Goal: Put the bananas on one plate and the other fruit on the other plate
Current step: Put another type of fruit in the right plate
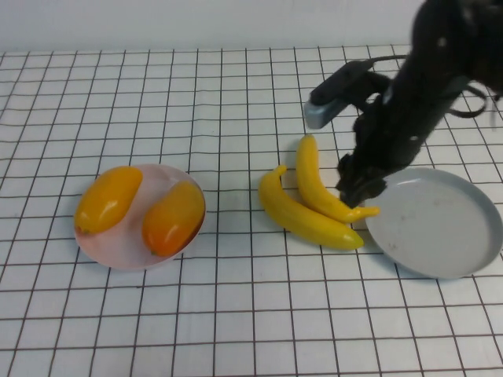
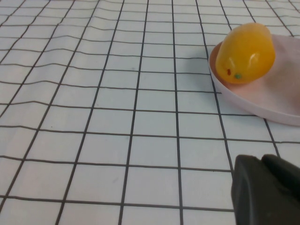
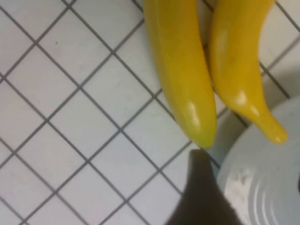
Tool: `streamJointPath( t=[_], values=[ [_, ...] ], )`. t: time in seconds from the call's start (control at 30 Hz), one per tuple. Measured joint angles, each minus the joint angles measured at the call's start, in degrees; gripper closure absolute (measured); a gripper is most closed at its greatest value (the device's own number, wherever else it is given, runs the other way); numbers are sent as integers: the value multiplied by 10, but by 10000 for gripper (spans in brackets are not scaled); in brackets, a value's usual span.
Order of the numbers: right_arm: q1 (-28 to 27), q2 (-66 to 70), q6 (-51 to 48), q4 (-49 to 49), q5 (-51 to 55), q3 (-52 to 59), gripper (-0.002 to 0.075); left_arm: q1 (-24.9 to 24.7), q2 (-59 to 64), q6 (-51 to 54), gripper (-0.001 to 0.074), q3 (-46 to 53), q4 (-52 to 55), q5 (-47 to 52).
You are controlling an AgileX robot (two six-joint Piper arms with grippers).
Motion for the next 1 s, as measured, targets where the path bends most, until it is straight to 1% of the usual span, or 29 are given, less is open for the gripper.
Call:
streamJointPath(
  t=[0.03, 0.07, 0.1, 0.17, 0.27, 0.37, 0.5, 0.57, 0.63, 0.7, 0.73, 0.9, 1.0],
  values=[
    [11, 27, -3, -7, 8, -26, 316, 0, 0, 0, 739, 0, 0, 0],
    [23, 53, -6, -16, 12, -52, 288, 0, 0, 0, 739, 0, 0, 0],
    [34, 74, -7, -23, 15, -72, 277, 0, 0, 0, 739, 0, 0, 0],
    [55, 125, -10, -38, 17, -119, 274, 0, 0, 0, 739, 0, 0, 0],
    [72, 184, -12, -36, 17, -173, 283, 0, 0, 0, 739, 0, 0, 0],
    [77, 225, -14, -24, 18, -203, 288, 0, 0, 0, 739, 0, 0, 0],
    [78, 248, -23, -23, 18, -213, 288, 0, 0, 0, 739, 0, 0, 0],
    [78, 254, -25, -23, 18, -213, 294, 0, 0, 0, 739, 0, 0, 0],
    [78, 258, -25, -23, 19, -213, 316, 0, 0, 0, 739, 0, 0, 0],
    [78, 260, -18, -23, 19, -215, 370, 0, 0, 0, 739, 0, 0, 0],
    [78, 260, -7, -23, 20, -217, 411, 0, 0, 0, 739, 0, 0, 0],
    [78, 244, 42, -23, 22, -250, 409, 0, 0, 0, 739, 0, 0, 0],
    [72, 187, 69, -24, 23, -249, 409, 0, 0, 0, 739, 0, 0, 0]
  ],
)
